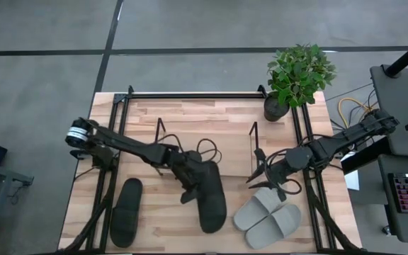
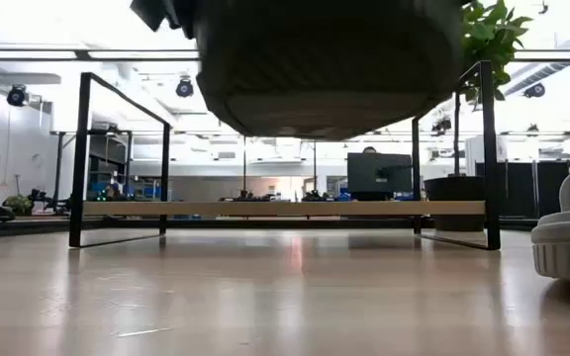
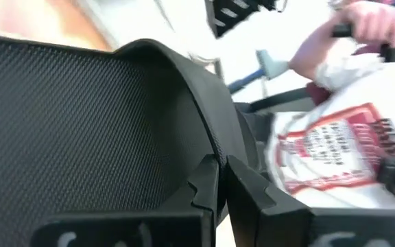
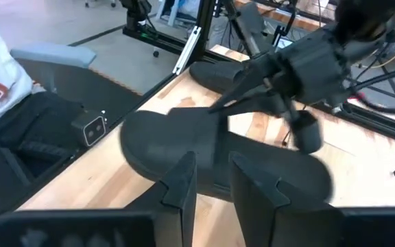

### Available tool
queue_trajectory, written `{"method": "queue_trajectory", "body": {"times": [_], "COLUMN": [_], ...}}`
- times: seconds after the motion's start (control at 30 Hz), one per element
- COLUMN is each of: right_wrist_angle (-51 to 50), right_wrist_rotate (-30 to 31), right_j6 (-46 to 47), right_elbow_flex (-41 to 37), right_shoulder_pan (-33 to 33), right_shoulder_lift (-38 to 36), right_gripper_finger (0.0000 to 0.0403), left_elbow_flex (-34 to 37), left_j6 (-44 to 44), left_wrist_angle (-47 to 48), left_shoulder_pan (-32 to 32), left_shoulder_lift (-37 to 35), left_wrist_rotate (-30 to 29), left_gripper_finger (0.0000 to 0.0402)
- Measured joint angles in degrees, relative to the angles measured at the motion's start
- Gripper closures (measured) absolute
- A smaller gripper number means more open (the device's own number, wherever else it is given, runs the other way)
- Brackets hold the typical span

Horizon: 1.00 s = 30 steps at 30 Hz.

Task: Pick and place slides into the shelf
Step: Put the right black slides on the shelf

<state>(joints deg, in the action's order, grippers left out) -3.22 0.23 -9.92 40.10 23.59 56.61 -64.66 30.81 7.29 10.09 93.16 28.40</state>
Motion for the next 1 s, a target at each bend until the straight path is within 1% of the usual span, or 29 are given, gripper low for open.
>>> {"method": "queue_trajectory", "body": {"times": [0.1,0.27,0.37,0.47,0.53,0.67,0.73,0.87,0.93,1.0], "right_wrist_angle": [0.1,4.0,6.6,5.7,2.8,-7.9,-13.5,-22.8,-26.6,-29.5], "right_wrist_rotate": [0.0,0.0,1.7,5.5,7.2,7.3,7.3,6.2,5.3,5.8], "right_j6": [0.1,-1.9,-4.1,-3.9,-3.3,-1.0,-0.2,-0.4,-1.2,-1.4], "right_elbow_flex": [0.0,0.0,0.4,3.0,6.3,14.5,19.1,27.2,30.6,33.9], "right_shoulder_pan": [0.0,0.0,0.0,0.0,-0.3,-2.3,-3.5,-5.5,-6.1,-6.4], "right_shoulder_lift": [0.2,2.0,3.9,6.2,7.8,11.9,14.6,20.4,23.3,25.7], "right_gripper_finger": [0.0332,0.0328,0.0308,0.0275,0.0249,0.0198,0.0180,0.0164,0.0163,0.0165], "left_elbow_flex": [0.0,0.1,0.1,0.1,0.1,0.2,0.0,-0.5,-1.0,-1.4], "left_j6": [-1.6,-3.2,-3.2,-3.2,-3.4,-4.6,-4.9,-6.2,-6.2,-7.1], "left_wrist_angle": [3.6,5.3,6.0,5.9,5.9,7.3,9.1,11.6,12.1,12.7], "left_shoulder_pan": [-0.5,-0.9,-1.0,-1.0,-1.0,-1.0,-1.0,-1.0,-1.0,-1.0], "left_shoulder_lift": [-3.1,-5.9,-6.5,-6.8,-6.9,-6.9,-6.9,-6.9,-6.9,-7.1], "left_wrist_rotate": [-3.7,-7.7,-8.3,-8.8,-8.9,-9.8,-11.3,-12.5,-13.5,-14.0], "left_gripper_finger": [0.0402,0.0402,0.0402,0.0402,0.0402,0.0402,0.0402,0.0402,0.0402,0.0402]}}
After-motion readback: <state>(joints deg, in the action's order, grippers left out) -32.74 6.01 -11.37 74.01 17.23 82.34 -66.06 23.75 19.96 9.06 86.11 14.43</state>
